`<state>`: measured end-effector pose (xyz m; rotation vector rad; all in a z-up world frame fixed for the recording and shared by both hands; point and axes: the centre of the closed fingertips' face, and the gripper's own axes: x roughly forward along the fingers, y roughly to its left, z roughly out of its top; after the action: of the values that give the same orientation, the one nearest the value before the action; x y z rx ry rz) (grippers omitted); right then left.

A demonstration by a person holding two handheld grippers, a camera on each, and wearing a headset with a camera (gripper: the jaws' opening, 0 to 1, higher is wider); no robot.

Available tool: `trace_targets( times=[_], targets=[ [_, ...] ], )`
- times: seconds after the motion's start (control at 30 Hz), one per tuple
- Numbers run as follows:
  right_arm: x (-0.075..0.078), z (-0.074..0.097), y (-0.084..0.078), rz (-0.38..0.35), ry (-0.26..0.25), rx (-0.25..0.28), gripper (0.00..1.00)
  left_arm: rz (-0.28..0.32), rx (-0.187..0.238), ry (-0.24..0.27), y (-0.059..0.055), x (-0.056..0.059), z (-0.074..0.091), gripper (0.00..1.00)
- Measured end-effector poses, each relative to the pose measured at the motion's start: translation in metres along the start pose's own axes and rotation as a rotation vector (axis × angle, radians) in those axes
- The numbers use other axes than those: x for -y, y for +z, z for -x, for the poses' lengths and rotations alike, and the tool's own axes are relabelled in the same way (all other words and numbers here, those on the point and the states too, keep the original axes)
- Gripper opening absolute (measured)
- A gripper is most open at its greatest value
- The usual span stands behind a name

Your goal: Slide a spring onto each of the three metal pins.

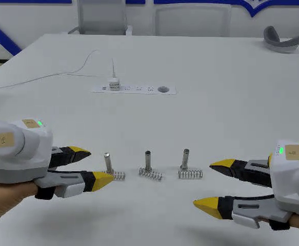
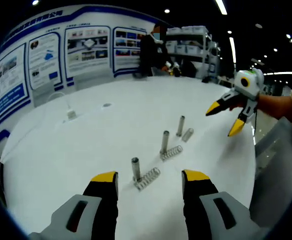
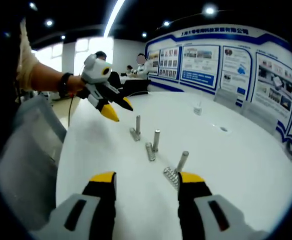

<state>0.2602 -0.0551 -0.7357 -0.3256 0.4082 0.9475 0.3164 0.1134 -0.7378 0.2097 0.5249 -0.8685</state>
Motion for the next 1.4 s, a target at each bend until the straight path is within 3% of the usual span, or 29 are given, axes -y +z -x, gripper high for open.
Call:
trace_targets(
  times=[0.53, 0.77, 1.0, 1.4],
  targets=[
    [-0.027, -0.052, 0.029, 0.138, 0.138, -0.033, 0.41, -0.001, 0.005, -0.01, -0.004, 0.007, 0.003, 0.53],
    [-0.036, -0.083, 0.042, 0.146, 0.181, -0.036, 0.35, 0.004, 0.003, -0.011, -0.006, 0.007, 0.004, 0.53],
    [-0.038, -0.111, 0.047, 0.138, 0.184, -0.045, 0.3, 0.009, 0.002, -0.007, -0.008, 0.006, 0.007, 0.52],
    [-0.028, -0.146, 0.036, 0.083, 0.149, -0.087, 0.23, 0.018, -0.004, -0.008, -0.012, 0.004, 0.008, 0.52]
  ],
)
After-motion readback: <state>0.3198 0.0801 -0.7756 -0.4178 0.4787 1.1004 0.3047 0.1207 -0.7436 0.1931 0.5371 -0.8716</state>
